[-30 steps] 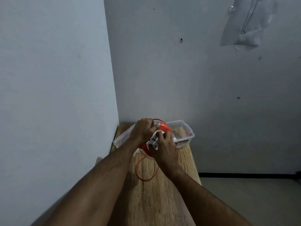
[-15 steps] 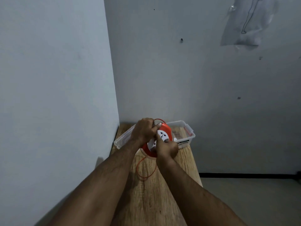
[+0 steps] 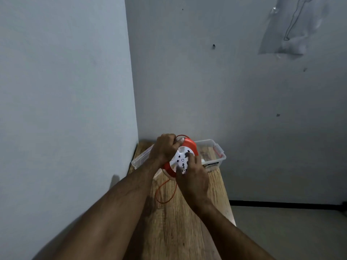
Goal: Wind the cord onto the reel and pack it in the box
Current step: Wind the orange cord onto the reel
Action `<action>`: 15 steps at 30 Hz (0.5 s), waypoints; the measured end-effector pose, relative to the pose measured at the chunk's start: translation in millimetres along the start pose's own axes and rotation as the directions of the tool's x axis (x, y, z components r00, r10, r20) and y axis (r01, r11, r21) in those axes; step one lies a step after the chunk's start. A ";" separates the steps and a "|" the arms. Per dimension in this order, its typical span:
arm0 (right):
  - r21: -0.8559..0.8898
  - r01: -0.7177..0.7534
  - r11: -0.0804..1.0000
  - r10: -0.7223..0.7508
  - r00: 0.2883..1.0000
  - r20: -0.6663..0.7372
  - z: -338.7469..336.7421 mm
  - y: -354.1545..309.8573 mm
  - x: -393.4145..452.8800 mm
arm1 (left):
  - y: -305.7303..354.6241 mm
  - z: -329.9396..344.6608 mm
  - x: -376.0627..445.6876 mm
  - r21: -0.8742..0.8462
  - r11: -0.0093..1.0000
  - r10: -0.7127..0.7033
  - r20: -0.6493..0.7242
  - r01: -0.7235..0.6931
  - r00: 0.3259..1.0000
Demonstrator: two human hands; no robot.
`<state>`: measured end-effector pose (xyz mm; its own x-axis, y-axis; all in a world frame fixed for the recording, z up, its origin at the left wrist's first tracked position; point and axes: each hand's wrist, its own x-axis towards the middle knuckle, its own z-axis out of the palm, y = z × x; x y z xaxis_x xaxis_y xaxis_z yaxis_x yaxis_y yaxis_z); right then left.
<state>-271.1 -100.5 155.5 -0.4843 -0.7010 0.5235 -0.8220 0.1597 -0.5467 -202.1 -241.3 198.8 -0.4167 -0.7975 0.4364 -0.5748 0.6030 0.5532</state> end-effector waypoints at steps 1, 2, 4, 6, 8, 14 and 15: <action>-0.130 0.128 0.983 -0.125 0.992 0.027 3.3 2.9 -1.2 | 1.8 1.1 0.5 -0.002 1.000 0.008 0.013 -0.008 1.000; -0.235 0.209 0.949 -0.202 0.978 0.055 5.7 3.5 -1.0 | 3.3 2.3 0.1 -0.006 1.000 0.018 0.024 -0.017 1.000; -0.326 0.264 0.908 -0.247 0.965 0.091 8.5 4.8 1.8 | 4.9 5.8 -0.8 -0.022 0.999 0.027 0.039 -0.026 0.999; -0.314 0.264 0.912 -0.245 0.964 0.100 7.2 4.9 6.1 | 4.4 7.4 -2.1 -0.046 0.999 0.022 0.053 -0.019 0.998; -0.295 0.243 0.924 -0.223 0.970 0.098 4.5 6.3 9.7 | 4.5 7.1 -3.4 -0.056 0.998 0.028 0.060 -0.025 0.998; -0.059 0.071 0.996 -0.060 0.984 0.166 -3.2 5.8 13.6 | 4.7 7.4 -4.1 -0.010 0.999 0.047 0.075 -0.047 0.996; -0.004 0.034 0.999 -0.033 0.985 0.172 -2.7 6.2 14.9 | 3.5 7.7 -4.6 -0.002 0.999 0.046 0.089 -0.046 0.995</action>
<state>-284.2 -108.1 161.6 -0.3985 -0.8151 0.4206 -0.8392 0.1390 -0.5257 -207.5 -235.6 193.2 -0.5034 -0.7676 0.3966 -0.5534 0.6390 0.5343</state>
